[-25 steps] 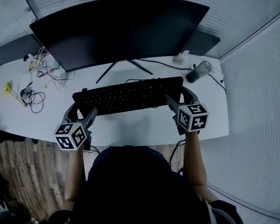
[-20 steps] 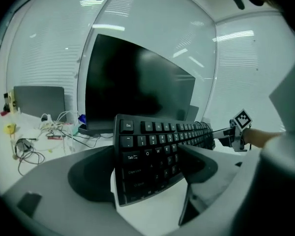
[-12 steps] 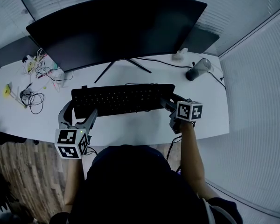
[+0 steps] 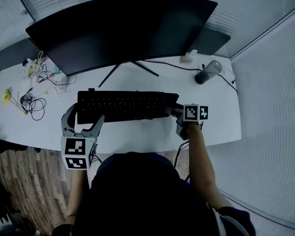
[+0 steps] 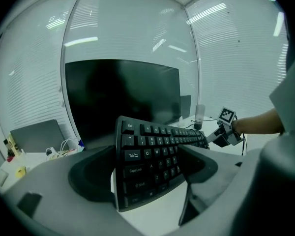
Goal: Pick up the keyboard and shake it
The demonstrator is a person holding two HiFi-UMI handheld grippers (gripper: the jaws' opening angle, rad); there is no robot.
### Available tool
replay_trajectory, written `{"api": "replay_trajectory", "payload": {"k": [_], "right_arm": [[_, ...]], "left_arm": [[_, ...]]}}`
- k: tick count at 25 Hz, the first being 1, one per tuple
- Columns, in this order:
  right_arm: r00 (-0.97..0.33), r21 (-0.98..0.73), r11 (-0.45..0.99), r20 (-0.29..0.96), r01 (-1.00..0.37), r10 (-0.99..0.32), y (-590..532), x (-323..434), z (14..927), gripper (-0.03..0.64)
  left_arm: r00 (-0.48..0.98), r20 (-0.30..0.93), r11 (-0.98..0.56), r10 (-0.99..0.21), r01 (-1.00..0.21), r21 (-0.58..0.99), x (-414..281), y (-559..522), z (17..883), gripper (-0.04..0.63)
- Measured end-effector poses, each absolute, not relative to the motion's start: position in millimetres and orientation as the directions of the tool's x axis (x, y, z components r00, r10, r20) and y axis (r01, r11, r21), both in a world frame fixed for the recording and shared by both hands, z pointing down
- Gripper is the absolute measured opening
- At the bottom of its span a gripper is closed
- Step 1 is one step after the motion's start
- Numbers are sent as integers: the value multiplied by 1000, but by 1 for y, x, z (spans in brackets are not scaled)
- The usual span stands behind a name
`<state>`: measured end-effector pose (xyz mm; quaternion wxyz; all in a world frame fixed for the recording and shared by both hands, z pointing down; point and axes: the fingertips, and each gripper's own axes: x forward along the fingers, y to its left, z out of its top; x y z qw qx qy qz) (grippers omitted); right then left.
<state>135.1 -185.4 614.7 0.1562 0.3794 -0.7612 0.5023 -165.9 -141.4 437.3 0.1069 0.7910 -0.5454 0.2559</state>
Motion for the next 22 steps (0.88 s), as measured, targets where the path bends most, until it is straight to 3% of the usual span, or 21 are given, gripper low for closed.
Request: {"api": "replay_trajectory", "payload": {"k": [11, 22], "right_arm": [[-580, -546, 217, 689, -810, -434, -184, 153, 605, 336], [-438, -395, 190, 826, -899, -354, -176, 179, 629, 336]], "left_arm": [[310, 550, -359, -776, -933, 19, -168, -144, 467, 416], [384, 664, -305, -642, -922, 238, -165, -150, 560, 416]]}}
